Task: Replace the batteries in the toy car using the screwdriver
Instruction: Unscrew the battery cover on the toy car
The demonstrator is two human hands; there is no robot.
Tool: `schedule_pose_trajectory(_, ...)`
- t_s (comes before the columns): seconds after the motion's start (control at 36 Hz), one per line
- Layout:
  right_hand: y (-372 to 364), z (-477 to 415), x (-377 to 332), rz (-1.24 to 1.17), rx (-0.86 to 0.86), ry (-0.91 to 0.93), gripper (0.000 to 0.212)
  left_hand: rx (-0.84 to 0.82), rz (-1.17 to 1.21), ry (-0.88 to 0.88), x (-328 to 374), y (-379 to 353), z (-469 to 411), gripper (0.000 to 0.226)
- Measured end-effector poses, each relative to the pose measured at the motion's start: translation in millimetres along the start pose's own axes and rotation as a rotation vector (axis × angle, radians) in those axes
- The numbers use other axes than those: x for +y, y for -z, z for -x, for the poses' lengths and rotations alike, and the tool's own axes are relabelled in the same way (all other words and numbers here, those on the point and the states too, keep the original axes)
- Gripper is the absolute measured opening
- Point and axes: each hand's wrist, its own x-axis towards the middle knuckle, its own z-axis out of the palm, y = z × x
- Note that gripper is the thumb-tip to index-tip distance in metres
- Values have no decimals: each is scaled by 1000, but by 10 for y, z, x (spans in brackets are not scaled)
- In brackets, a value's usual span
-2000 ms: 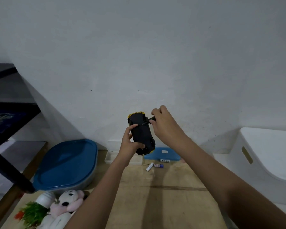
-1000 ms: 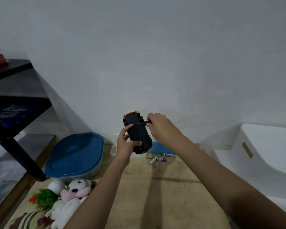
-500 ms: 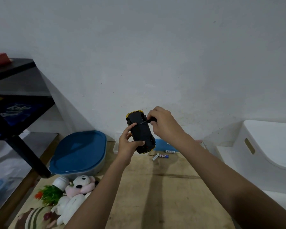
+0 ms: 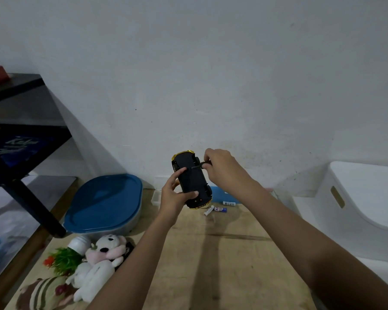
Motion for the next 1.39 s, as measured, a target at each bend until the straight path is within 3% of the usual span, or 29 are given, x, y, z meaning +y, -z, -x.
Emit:
schedule_pose_trajectory(0.22,61,64,227,-215,78,32,10,-7,-28,11,-59,14,-27,77)
schedule_pose_trajectory(0.36,51,175,519,-371,260,-71,11,4,-60,36,-210,49,0,77)
schedule_pose_trajectory(0.47,-180,381,931,-492,365,-304,11,14,-61,116,-451,69,40,78)
schedule_pose_trajectory(0.61,-680,803,1503,-573,345,-660,10,17,-94,188,-752,57,94,79)
schedule_pose_trajectory(0.83,-1289,1406,1974,-555,293,-930,15,-16,-127,281,-1088,-16,173,82)
schedule_pose_trajectory(1.08,-1416,1562,2009,-296,93,-852,18,-56,-127,293,-1134,-95,205,79)
schedule_pose_trajectory(1.19,-1410,1478,1950,-232,142,-782,22,-66,-138,262,-1087,-103,205,77)
schedule_pose_trajectory(1.31,-1353,1197,1697,-424,183,-647,15,-80,-135,241,-1049,-81,209,76)
schedule_pose_trajectory(1.39,-1307,940,1401,-604,85,-564,12,-97,-135,217,-1010,-60,219,76)
